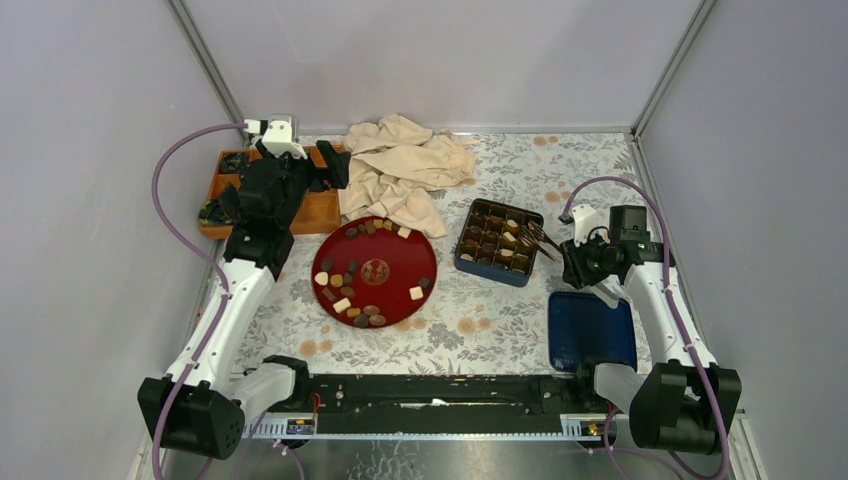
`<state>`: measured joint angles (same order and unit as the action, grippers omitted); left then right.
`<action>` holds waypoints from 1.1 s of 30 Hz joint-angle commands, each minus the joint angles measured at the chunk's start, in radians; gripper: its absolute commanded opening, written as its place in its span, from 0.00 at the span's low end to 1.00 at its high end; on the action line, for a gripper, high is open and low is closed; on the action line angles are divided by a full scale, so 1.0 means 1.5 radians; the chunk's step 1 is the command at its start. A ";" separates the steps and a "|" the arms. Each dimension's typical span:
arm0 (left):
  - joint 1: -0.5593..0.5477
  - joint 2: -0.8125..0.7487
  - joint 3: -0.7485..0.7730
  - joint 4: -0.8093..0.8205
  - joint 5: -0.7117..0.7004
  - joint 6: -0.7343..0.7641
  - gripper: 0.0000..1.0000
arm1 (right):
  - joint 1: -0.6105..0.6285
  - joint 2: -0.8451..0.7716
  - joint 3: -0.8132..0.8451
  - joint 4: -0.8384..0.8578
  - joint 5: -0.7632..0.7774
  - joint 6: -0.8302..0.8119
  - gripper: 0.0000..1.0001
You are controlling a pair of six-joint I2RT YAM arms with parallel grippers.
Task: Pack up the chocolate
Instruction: Place the fake chocolate in the packing box.
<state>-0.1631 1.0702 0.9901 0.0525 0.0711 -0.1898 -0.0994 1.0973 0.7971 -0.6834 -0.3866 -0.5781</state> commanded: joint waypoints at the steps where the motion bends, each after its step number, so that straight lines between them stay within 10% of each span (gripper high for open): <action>1: -0.002 -0.003 -0.002 0.027 0.004 -0.003 0.99 | -0.002 -0.013 0.014 0.003 -0.025 -0.004 0.43; 21: -0.003 -0.003 -0.003 0.027 0.001 -0.002 0.99 | 0.027 -0.010 0.112 -0.106 -0.250 -0.135 0.39; 33: -0.003 -0.003 -0.003 0.028 -0.004 0.002 0.99 | 0.389 0.152 0.245 -0.048 -0.021 -0.106 0.39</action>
<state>-0.1631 1.0702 0.9901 0.0525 0.0708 -0.1894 0.3531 1.2282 1.0607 -0.8230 -0.5755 -0.7746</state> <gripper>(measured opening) 0.986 0.394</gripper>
